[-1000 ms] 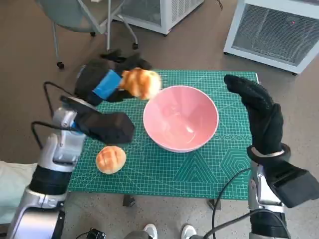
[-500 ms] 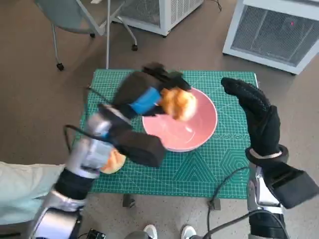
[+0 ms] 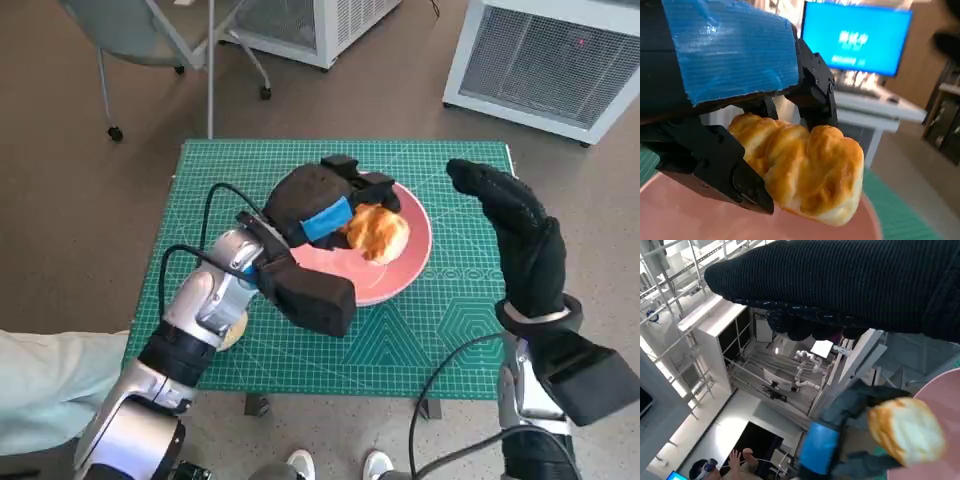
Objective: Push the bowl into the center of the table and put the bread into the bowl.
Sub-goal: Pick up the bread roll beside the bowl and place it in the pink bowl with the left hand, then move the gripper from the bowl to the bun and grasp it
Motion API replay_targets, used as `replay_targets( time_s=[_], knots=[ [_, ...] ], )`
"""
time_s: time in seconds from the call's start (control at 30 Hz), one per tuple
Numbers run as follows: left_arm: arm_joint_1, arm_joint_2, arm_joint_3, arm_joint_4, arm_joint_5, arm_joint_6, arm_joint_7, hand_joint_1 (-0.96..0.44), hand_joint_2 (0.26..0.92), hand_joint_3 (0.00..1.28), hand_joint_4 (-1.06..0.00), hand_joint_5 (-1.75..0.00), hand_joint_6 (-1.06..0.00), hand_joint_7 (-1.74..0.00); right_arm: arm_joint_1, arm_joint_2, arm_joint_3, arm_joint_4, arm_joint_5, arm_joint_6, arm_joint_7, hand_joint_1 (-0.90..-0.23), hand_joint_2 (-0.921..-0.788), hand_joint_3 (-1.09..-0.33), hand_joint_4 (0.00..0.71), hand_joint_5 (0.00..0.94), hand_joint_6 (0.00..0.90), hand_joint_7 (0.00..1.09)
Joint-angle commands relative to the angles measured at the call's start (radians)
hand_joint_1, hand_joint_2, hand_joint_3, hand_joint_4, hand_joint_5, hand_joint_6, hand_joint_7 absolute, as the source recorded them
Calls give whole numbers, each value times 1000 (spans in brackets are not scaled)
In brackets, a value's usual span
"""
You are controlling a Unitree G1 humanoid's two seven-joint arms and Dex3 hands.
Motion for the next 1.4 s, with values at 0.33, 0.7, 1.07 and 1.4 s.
replay_targets(
  time_s=[0.33, 0.7, 1.07, 1.4],
  knots=[
    [-14, 5, -1, 25, -23, -5, -58, -3, 867, 148, -437, -771, -472, -900, 28, 0, 0, -11, -16, 23, -18, -694, -921, -778, 136, 0, -1, 436],
    [31, 90, 52, -161, -111, 83, -298, -385, 769, 11, -51, -12, -264, -14, 29, 6, 4, -18, -23, 24, -23, -680, -921, -780, 136, 0, -1, 433],
    [103, 199, 188, -339, -340, 87, -496, -412, 764, 3, 0, 1, -244, 0, 32, 7, 8, -14, -19, 21, -18, -680, -921, -779, 136, 0, -1, 432],
    [219, 362, 355, -518, -501, 164, -628, -393, 758, 0, -3, -1, -216, 0, 46, 5, 10, -49, -14, 32, -17, -693, -921, -778, 136, 0, -1, 432]
  ],
)
